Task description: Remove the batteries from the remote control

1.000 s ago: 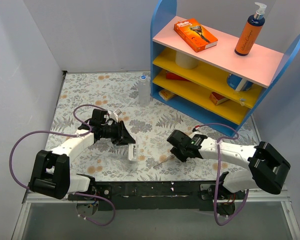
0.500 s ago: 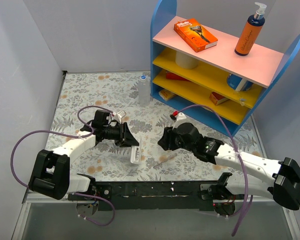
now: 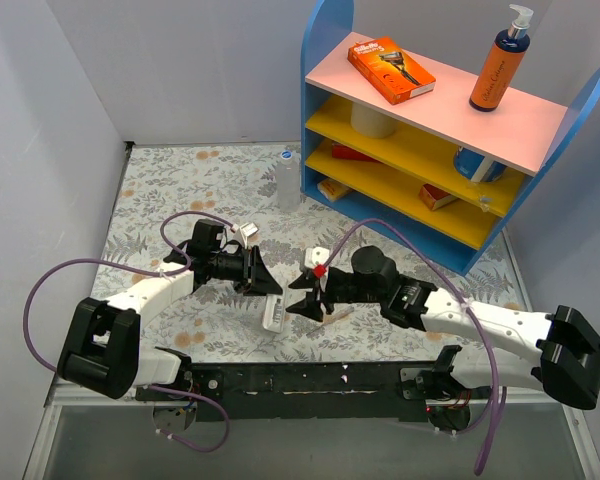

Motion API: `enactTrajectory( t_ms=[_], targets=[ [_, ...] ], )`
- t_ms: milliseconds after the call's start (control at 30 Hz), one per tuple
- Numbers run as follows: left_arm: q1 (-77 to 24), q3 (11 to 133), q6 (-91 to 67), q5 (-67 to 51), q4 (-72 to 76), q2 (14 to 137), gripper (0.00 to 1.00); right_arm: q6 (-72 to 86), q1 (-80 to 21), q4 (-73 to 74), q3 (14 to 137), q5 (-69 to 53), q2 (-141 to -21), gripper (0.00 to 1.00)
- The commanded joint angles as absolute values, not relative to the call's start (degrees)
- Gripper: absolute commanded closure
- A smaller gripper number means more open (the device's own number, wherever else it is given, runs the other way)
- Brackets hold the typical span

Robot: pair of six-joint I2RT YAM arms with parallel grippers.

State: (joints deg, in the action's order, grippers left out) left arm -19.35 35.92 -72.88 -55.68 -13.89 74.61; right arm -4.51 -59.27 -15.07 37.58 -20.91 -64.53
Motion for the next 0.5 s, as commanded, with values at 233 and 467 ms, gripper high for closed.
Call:
enactTrajectory(
  t_ms=[233,467],
  targets=[
    [-19.4,35.4,-73.6,-58.2,-12.0,74.9,1.00,-17.6,-66.8,-22.6,38.7,-17.7,-70.3,0.38],
    [-19.4,35.4,-73.7,-58.1,-12.0,75.0,1.00,-17.2,-68.4,-24.2,38.8,-13.7,-72.9,0.41]
  ],
)
